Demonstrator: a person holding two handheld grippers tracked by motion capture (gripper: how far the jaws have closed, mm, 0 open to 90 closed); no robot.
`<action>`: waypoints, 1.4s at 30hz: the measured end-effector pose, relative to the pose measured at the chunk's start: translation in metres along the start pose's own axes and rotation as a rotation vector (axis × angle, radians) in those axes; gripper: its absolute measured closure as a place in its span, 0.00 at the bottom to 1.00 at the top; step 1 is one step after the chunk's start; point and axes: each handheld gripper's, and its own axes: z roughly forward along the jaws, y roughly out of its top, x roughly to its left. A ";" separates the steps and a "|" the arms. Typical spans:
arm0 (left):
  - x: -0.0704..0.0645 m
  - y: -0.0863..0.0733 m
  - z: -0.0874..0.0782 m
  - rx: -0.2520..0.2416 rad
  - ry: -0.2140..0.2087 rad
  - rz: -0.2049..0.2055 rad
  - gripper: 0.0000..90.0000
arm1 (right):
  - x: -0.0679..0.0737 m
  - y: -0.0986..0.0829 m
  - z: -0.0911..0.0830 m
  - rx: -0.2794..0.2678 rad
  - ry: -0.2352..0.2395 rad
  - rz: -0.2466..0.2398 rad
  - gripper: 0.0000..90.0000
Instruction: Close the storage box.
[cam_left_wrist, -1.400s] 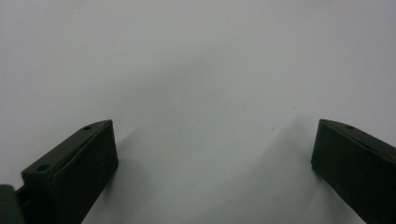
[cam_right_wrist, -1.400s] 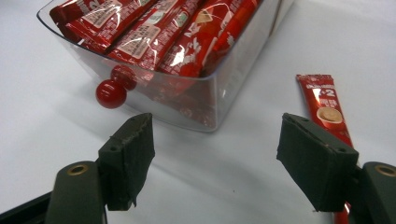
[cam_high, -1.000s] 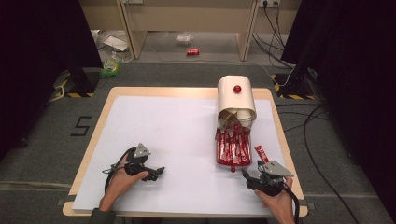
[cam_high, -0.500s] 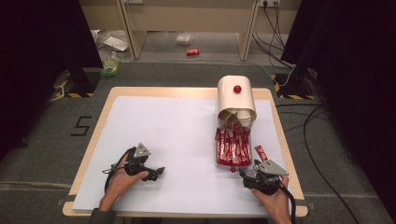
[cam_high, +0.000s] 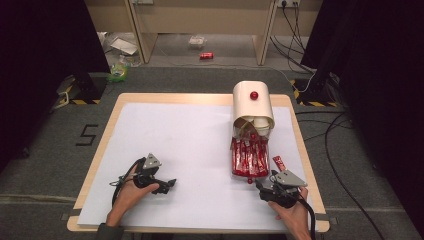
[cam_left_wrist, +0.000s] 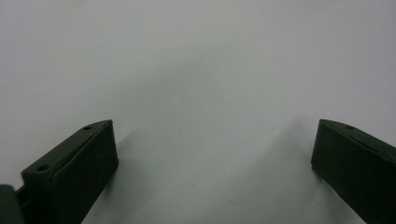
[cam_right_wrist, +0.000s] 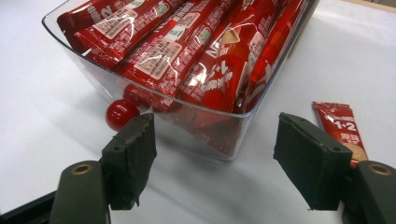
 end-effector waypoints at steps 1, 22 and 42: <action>0.000 0.000 0.000 0.000 0.000 0.000 0.00 | -0.001 0.000 0.000 0.001 0.002 0.002 0.33; 0.000 0.000 0.000 0.000 0.000 0.000 0.00 | -0.001 0.005 0.006 -0.028 -0.003 -0.003 0.33; 0.000 0.000 0.000 0.000 0.000 0.000 0.00 | -0.007 0.011 0.010 -0.098 -0.011 0.042 0.33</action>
